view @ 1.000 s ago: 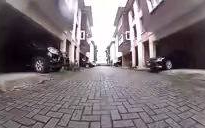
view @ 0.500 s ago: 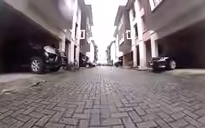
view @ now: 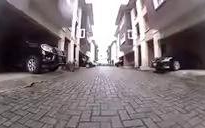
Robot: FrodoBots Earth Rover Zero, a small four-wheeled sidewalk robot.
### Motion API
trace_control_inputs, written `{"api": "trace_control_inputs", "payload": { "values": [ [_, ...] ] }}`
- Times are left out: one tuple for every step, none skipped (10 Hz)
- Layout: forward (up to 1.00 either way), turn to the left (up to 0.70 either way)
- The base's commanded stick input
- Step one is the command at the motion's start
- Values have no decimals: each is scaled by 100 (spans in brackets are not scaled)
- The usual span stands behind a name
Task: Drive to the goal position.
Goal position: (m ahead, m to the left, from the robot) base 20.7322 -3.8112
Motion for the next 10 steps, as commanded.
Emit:
{"api": "trace_control_inputs", "payload": {
  "values": [
    [70, 0],
    [70, 0],
    [70, 0],
    [70, 0],
    [70, 0],
    [70, 0],
    [70, 0],
    [70, 0],
    [70, 0],
    [70, 0]
  ]
}}
